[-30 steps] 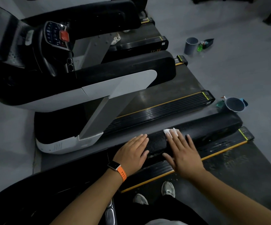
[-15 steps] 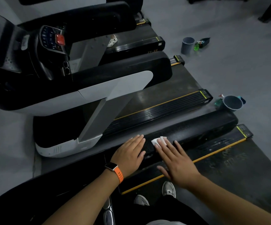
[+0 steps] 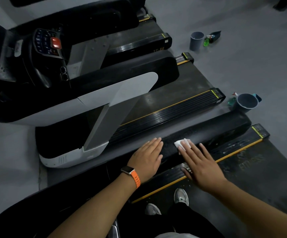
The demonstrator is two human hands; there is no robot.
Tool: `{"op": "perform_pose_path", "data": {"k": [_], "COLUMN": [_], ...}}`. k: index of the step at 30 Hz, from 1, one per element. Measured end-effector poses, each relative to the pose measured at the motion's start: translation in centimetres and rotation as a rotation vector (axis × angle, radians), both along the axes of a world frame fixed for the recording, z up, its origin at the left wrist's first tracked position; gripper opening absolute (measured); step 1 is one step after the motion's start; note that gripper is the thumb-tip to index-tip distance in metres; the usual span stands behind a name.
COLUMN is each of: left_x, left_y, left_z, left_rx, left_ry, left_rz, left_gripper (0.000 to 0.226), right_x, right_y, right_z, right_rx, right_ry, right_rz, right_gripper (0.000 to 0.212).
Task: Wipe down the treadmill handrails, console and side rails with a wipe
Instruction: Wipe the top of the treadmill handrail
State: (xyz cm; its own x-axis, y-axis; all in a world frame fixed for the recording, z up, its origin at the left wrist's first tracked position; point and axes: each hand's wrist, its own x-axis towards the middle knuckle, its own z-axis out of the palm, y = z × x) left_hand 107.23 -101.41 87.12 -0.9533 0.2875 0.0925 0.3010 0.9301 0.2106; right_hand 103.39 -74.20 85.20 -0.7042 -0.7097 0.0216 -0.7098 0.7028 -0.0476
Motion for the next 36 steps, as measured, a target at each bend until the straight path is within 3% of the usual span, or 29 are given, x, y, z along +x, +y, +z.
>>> {"op": "perform_pose_path", "data": {"k": [3,8,13,18,23,27,33,36], "left_x": [-0.2,-0.1,0.0,0.0,0.0,0.0,-0.1,-0.5], "left_y": [0.2,0.1,0.2,0.1,0.2,0.1,0.3,0.6], "left_z": [-0.1,0.1,0.1,0.1,0.2,0.3,-0.1,-0.1], "left_rx": [0.009,0.022,0.029,0.046,0.068,0.095,0.106,0.086], "left_ry": [0.001,0.003,0.001,-0.001,-0.016,-0.053,-0.067,-0.053], "left_rz": [-0.004,0.007,0.016,0.016,0.015,0.034,0.043,0.049], "left_gripper": [0.055,0.054,0.053,0.053,0.053,0.055,0.055,0.054], "right_x": [0.3,-0.4,-3.8,-2.4,-1.1,1.0,-0.3,0.8], "right_y": [-1.3,-4.3,-3.5,-3.3,-2.7,-3.1,0.5,-1.3], "right_z": [0.1,0.4,1.3,0.6,0.4,-0.2,-0.9,-1.2], "right_rx": [-0.016,-0.055,-0.062,-0.049,-0.08,-0.021,-0.026,-0.034], "right_ry": [-0.022,-0.03,-0.083,-0.045,-0.046,0.012,0.018,0.008], "right_rz": [-0.059,0.034,-0.205,0.005,-0.18,0.023,-0.183,-0.022], "right_gripper": [0.084,0.078,0.076,0.078,0.082,0.083,0.079,0.083]}}
